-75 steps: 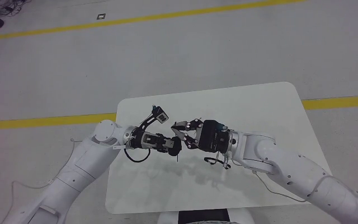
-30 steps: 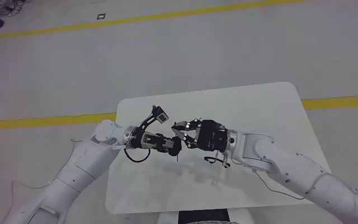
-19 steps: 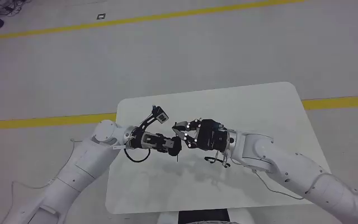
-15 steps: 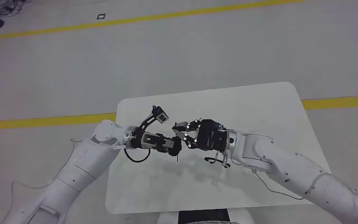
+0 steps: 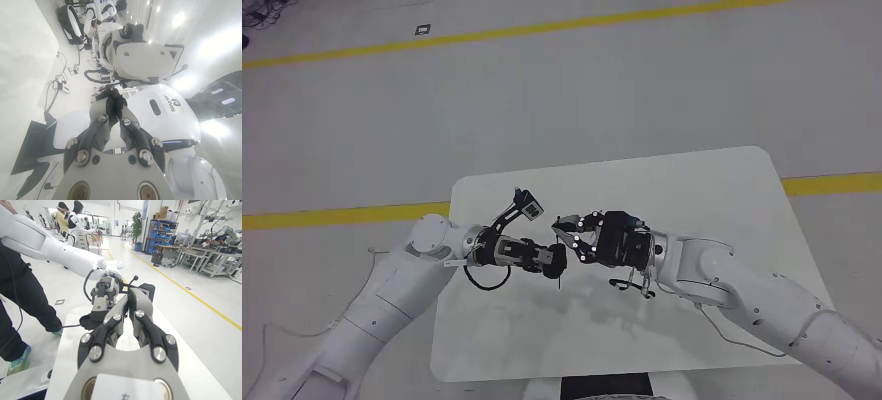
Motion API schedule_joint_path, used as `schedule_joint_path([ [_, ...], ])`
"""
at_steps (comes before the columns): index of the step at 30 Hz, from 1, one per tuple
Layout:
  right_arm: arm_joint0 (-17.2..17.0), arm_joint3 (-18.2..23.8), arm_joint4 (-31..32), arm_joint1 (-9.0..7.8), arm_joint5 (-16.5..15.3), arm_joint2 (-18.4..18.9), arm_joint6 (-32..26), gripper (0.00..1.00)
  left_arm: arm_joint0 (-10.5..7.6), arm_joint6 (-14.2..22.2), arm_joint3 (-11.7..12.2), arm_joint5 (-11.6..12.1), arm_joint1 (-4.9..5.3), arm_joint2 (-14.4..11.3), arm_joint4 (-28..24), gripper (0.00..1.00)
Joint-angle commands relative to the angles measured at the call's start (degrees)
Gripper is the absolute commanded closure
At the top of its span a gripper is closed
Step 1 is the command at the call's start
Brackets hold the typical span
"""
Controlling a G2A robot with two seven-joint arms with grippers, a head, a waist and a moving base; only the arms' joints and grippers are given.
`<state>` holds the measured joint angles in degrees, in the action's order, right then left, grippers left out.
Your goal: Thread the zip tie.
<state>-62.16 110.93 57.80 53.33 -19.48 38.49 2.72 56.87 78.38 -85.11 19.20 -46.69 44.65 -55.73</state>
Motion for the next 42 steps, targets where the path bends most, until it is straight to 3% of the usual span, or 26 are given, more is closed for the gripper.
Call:
schedule_joint_path([
  [1, -0.1, 0.1, 0.0, -0.01, 0.0, 0.1, 0.0, 1.0, 0.25, -1.4, -0.6, -0.2, -0.02, 0.3, 1.0, 1.0],
  [42, -0.9, 1.2, 0.3, -0.19, 0.0, 0.3, -0.7, 1.0, 4.25, -1.7, -3.9, -1.6, -0.32, 6.3, 5.3, 1.0],
])
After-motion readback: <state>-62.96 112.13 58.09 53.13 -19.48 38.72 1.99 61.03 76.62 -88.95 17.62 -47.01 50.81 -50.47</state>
